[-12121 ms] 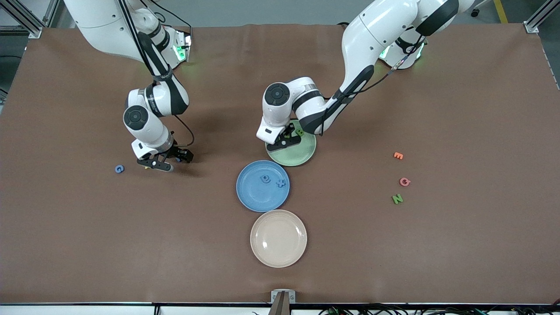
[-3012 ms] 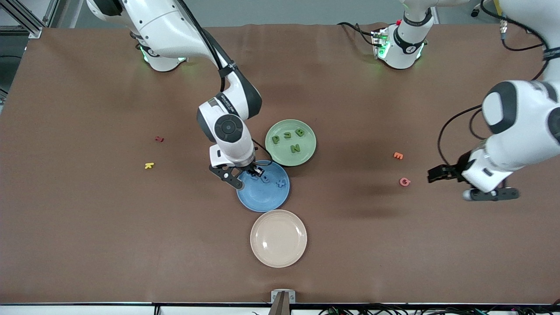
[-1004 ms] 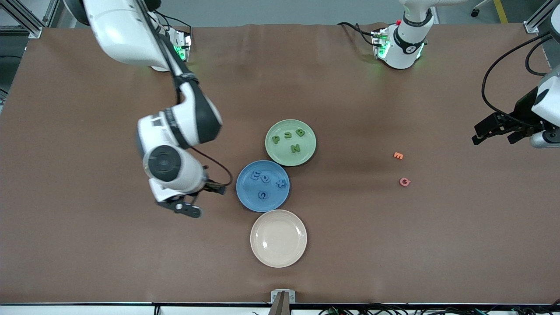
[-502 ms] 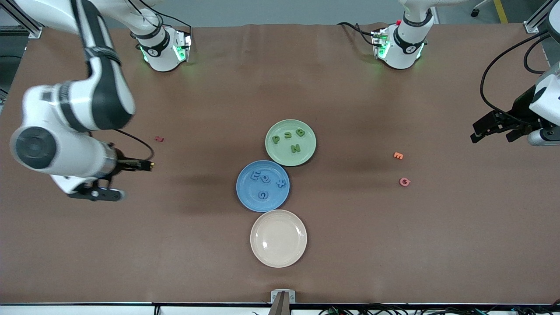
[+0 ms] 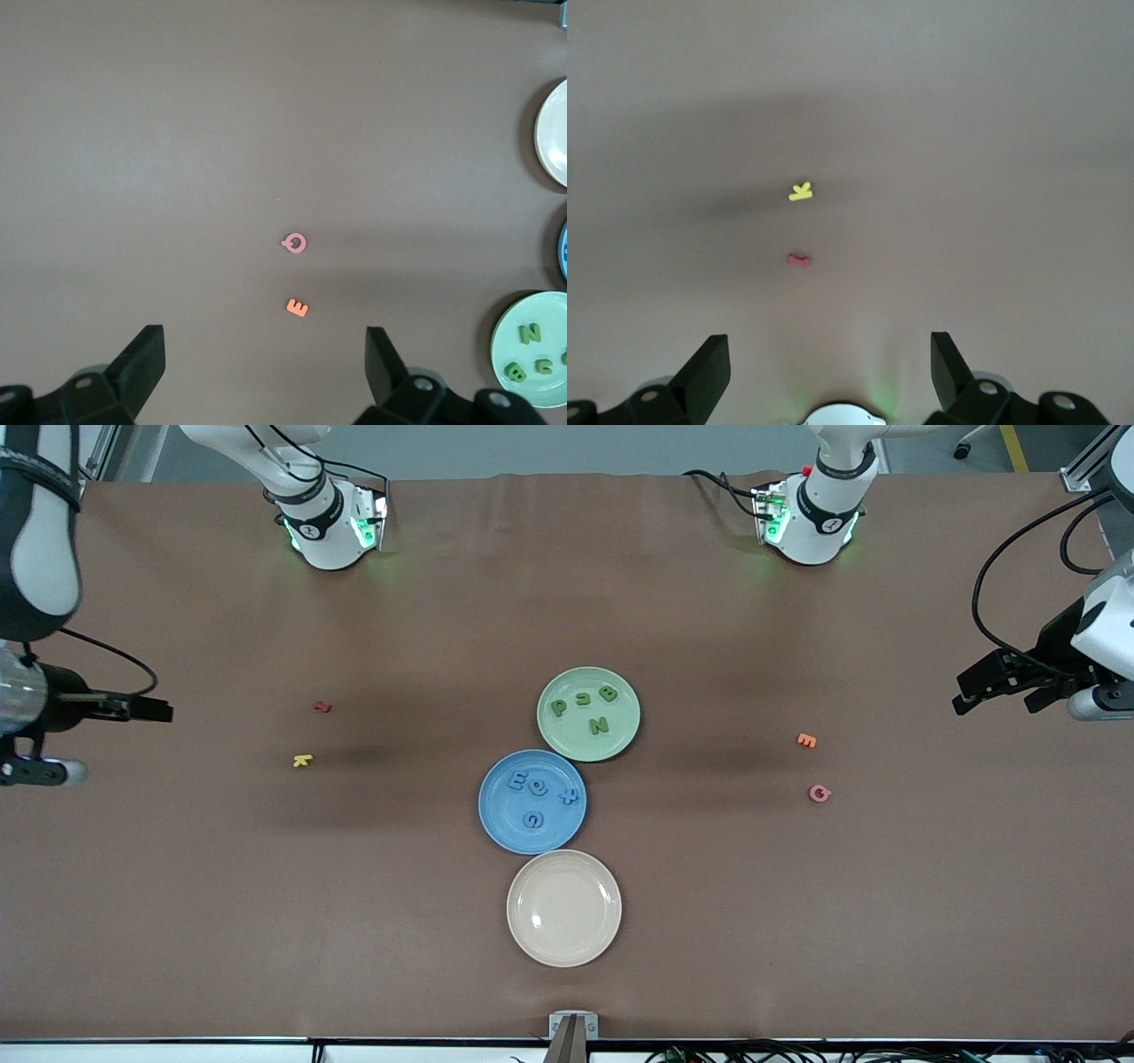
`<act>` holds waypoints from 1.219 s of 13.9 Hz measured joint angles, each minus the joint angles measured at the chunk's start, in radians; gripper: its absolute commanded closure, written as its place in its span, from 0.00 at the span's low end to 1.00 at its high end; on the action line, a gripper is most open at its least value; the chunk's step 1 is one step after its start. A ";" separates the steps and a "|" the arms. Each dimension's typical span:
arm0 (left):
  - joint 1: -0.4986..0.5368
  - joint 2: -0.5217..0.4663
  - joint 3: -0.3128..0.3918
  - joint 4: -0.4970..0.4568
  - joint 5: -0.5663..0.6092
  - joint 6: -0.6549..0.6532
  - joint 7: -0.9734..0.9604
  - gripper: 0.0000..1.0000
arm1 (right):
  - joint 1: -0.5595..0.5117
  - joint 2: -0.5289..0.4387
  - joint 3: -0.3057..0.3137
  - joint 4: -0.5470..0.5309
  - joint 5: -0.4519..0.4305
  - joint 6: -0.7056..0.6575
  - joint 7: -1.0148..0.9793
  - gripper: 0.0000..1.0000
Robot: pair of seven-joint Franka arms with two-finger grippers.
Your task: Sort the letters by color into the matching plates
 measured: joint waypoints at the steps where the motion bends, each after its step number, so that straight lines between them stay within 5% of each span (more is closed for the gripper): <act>1: 0.000 0.000 0.000 0.000 0.000 0.000 0.000 0.01 | -0.005 -0.002 0.000 0.009 0.000 -0.016 0.000 0.00; 17: -0.003 0.000 -0.001 -0.006 0.000 0.000 0.000 0.01 | -0.005 -0.024 0.009 0.068 -0.005 -0.034 0.000 0.00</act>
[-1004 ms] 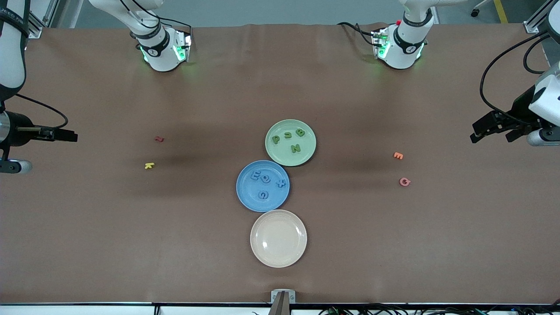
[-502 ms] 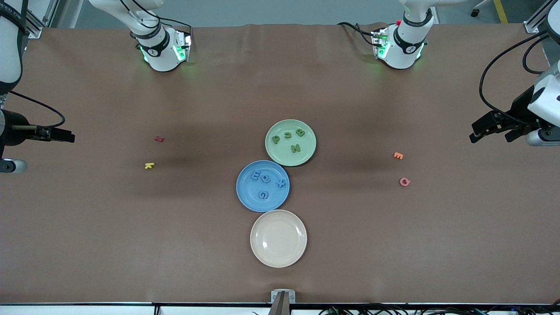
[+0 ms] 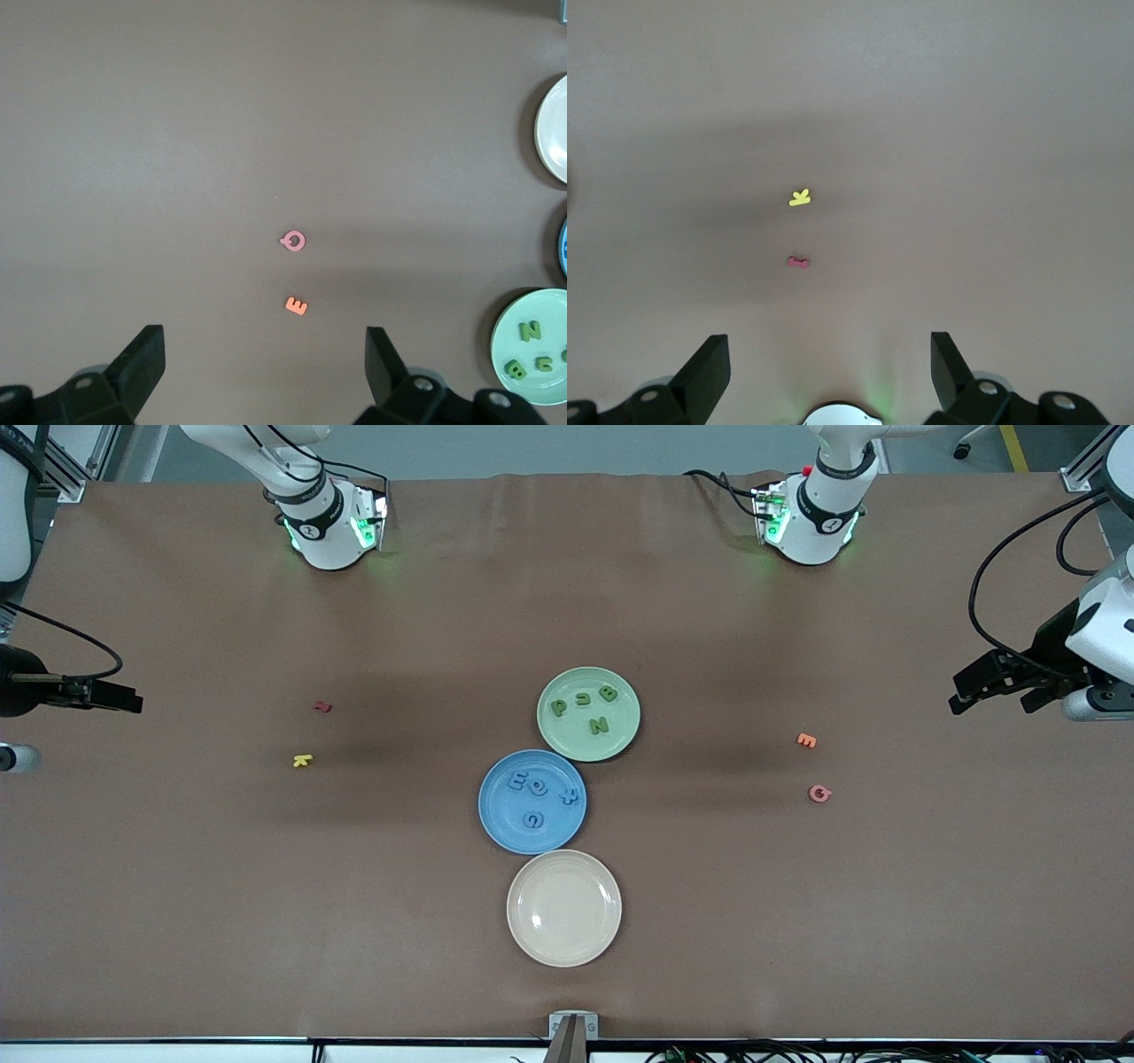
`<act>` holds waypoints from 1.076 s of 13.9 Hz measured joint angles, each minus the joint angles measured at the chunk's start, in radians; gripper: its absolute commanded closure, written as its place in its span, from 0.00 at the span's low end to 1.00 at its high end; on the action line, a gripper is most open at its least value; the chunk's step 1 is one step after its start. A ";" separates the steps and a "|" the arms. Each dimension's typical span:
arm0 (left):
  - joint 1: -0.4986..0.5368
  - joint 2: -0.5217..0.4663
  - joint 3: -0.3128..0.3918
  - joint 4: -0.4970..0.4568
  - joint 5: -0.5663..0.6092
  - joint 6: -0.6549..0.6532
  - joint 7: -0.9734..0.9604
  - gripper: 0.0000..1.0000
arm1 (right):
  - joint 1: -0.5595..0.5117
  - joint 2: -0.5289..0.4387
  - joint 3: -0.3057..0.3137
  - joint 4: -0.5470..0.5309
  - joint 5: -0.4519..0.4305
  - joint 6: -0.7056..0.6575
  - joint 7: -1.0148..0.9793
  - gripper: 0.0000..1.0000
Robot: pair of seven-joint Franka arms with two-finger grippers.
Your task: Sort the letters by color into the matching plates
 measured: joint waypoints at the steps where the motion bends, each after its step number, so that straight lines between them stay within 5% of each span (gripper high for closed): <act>1: 0.000 0.000 0.000 0.000 0.000 0.000 0.000 0.01 | 0.000 -0.023 0.000 -0.011 0.000 -0.005 0.000 0.00; 11: 0.002 -0.001 0.001 0.000 0.040 -0.003 0.000 0.01 | 0.000 -0.280 0.000 -0.219 0.000 0.029 0.000 0.00; 15: 0.003 -0.015 0.002 0.017 0.043 -0.025 0.001 0.01 | 0.000 -0.309 0.001 -0.260 0.001 0.076 0.000 0.00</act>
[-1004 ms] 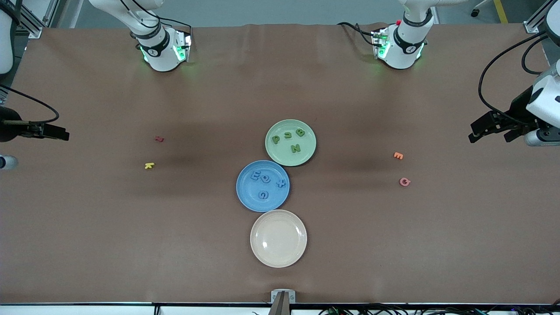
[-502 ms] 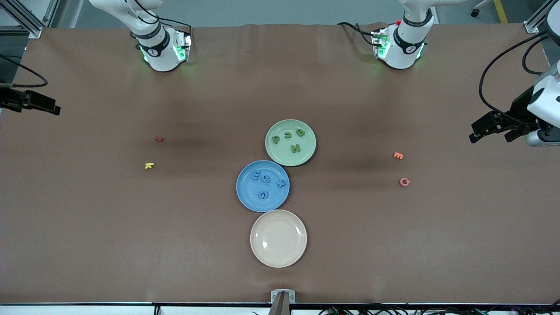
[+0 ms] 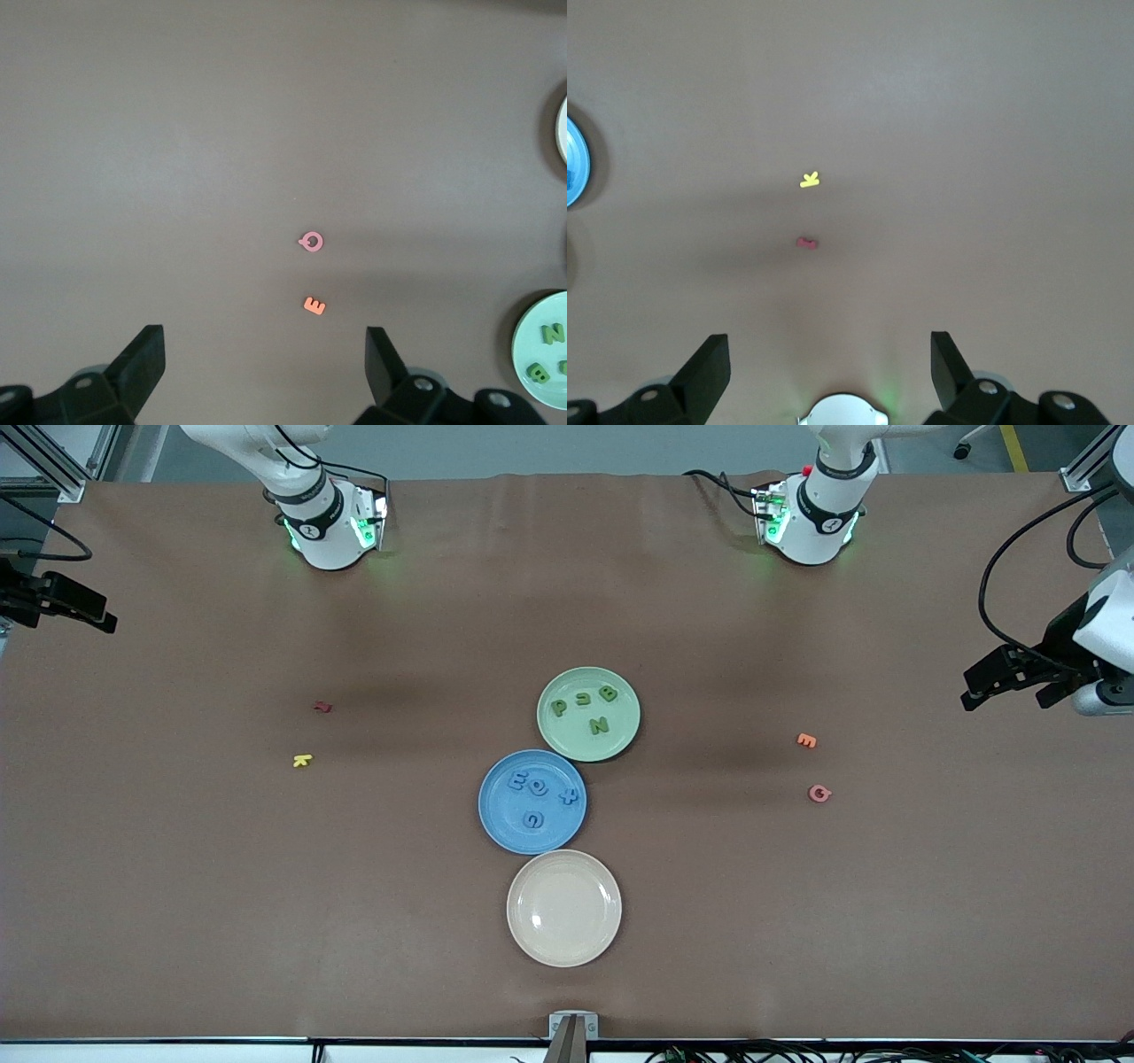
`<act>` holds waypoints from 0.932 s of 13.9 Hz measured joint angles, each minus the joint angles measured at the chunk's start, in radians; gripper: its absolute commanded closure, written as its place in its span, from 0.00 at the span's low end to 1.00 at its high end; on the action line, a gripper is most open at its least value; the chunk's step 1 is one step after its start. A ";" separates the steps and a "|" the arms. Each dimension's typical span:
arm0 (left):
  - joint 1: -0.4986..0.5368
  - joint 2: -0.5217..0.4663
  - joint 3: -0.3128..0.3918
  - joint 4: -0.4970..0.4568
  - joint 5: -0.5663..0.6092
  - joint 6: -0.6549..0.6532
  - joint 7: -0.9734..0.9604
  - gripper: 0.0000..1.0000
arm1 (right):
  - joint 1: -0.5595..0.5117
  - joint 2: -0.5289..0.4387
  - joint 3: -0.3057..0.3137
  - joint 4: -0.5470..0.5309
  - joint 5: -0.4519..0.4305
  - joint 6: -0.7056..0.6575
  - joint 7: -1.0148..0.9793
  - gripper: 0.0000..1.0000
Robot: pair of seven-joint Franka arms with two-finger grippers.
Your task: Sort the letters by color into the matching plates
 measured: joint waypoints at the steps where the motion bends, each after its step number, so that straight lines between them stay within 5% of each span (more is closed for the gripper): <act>1: 0.001 -0.005 0.001 0.006 0.000 -0.029 0.001 0.01 | 0.000 0.000 0.001 -0.001 0.000 0.009 0.000 0.00; 13: 0.001 -0.012 0.000 0.032 0.000 -0.061 0.004 0.00 | 0.000 0.000 0.003 -0.001 0.025 0.049 -0.023 0.00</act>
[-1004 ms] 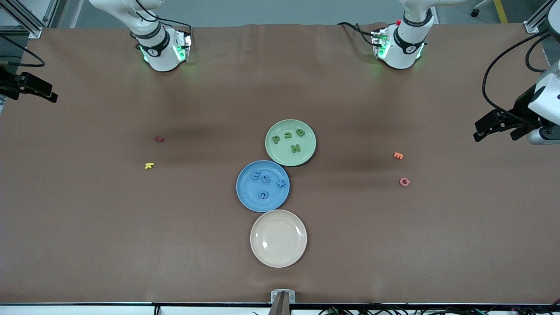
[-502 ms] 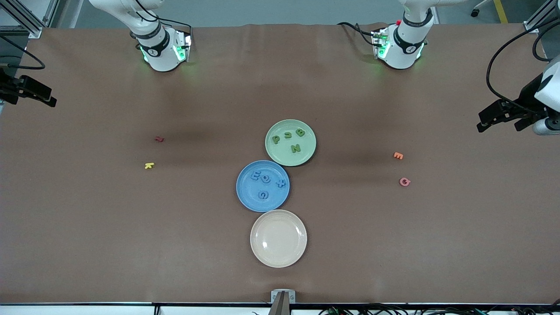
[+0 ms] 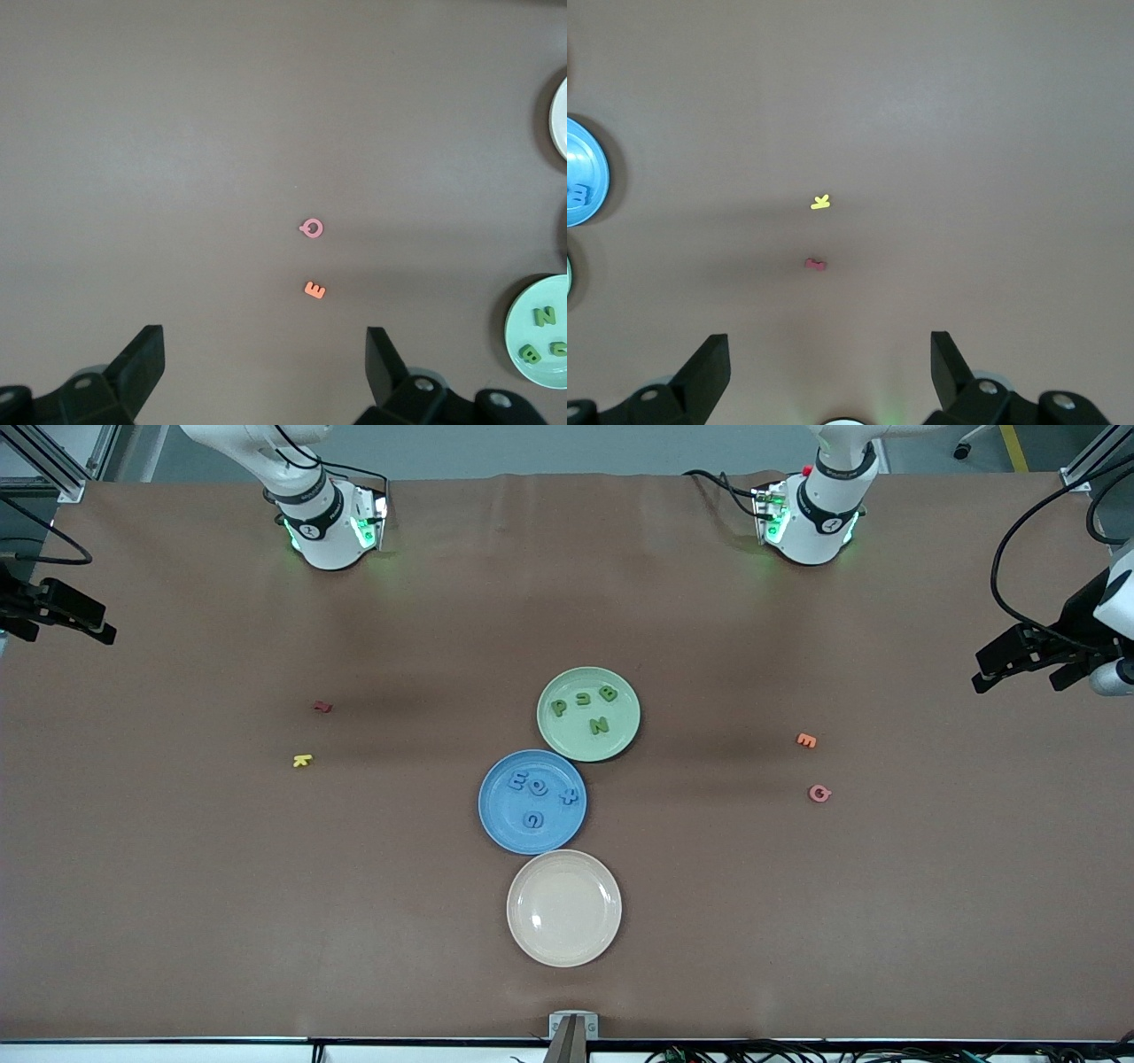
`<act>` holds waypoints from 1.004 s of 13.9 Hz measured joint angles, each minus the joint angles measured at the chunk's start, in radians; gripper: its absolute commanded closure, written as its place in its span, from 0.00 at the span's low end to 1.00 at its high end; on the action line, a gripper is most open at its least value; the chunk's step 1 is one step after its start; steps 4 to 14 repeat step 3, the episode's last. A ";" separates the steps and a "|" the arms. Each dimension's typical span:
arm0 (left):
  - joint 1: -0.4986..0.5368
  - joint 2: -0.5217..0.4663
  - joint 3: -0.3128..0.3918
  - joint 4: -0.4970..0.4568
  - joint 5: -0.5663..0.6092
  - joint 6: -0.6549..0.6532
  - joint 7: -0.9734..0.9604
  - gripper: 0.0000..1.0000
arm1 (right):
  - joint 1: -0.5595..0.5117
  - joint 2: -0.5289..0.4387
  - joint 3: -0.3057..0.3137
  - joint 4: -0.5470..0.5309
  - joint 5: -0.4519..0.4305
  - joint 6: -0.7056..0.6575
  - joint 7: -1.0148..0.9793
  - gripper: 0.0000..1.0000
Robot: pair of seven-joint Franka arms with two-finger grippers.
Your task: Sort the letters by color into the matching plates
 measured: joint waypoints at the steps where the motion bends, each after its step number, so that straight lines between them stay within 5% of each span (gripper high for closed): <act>1: 0.000 0.000 0.000 0.001 0.000 0.000 0.000 0.00 | 0.000 0.000 0.000 0.000 0.009 0.001 -0.001 0.00; 14: 0.000 0.000 0.000 0.003 0.000 0.000 0.000 0.00 | 0.000 0.000 0.000 0.000 0.015 0.005 -0.002 0.00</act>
